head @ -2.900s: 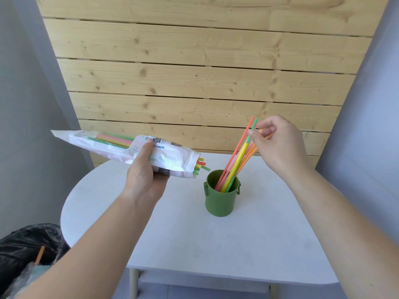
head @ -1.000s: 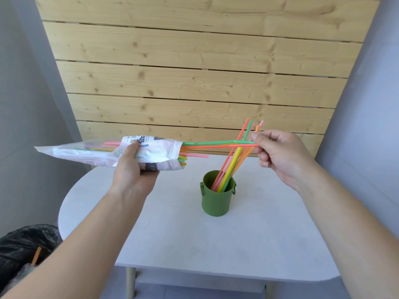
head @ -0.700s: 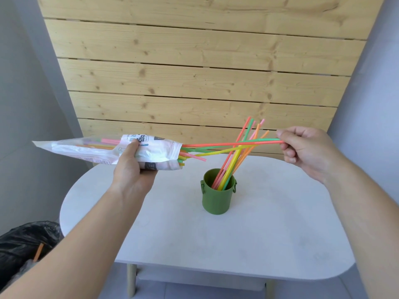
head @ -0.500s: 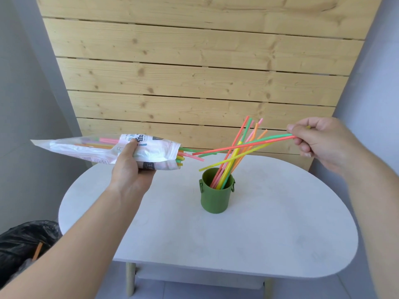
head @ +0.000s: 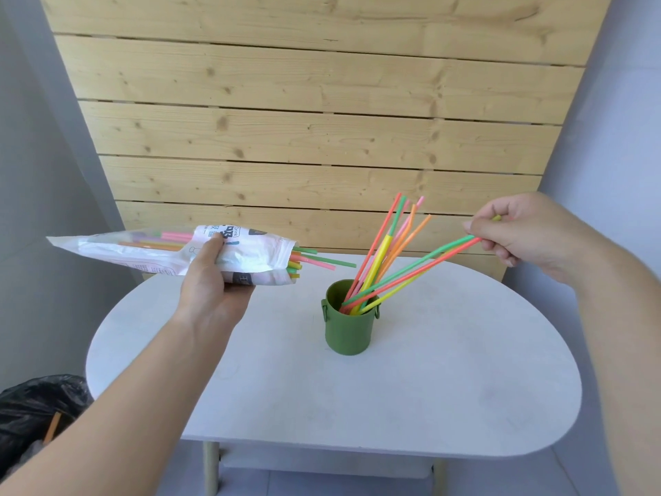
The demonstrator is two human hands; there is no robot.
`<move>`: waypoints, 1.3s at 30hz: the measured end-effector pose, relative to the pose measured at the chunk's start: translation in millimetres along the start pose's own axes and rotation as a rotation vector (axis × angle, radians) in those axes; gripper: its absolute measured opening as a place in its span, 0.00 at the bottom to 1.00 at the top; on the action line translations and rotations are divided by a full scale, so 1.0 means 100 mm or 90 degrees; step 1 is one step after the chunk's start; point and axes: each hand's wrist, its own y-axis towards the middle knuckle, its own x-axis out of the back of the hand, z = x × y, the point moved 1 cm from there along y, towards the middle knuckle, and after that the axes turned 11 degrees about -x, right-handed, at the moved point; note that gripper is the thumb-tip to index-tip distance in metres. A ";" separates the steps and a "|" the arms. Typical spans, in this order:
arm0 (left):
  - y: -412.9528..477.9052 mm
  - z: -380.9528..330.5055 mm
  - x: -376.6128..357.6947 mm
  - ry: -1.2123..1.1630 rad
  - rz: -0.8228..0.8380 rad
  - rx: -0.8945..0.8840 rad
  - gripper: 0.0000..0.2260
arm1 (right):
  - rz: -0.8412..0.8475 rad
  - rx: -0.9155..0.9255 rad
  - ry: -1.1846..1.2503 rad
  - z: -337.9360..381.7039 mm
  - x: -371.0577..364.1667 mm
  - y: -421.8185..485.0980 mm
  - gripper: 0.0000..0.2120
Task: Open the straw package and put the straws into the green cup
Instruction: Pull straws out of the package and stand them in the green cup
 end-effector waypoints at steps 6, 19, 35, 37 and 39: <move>-0.01 -0.03 0.00 -0.001 -0.004 0.001 0.09 | -0.030 0.066 0.014 0.19 -0.35 0.00 0.09; -0.04 -0.07 0.02 -0.006 -0.014 -0.003 0.15 | -0.048 0.072 0.163 0.24 -1.10 0.19 0.30; -0.14 -0.12 -0.10 -0.032 0.000 -0.011 0.16 | -0.063 0.037 0.145 0.33 -1.23 -0.11 0.26; -0.17 -0.15 -0.15 -0.033 0.017 -0.016 0.16 | 0.015 -0.014 0.110 0.37 -1.35 -0.27 0.32; -0.21 -0.16 -0.20 -0.023 0.040 -0.022 0.14 | 0.069 -0.063 0.094 0.39 -1.48 -0.37 0.32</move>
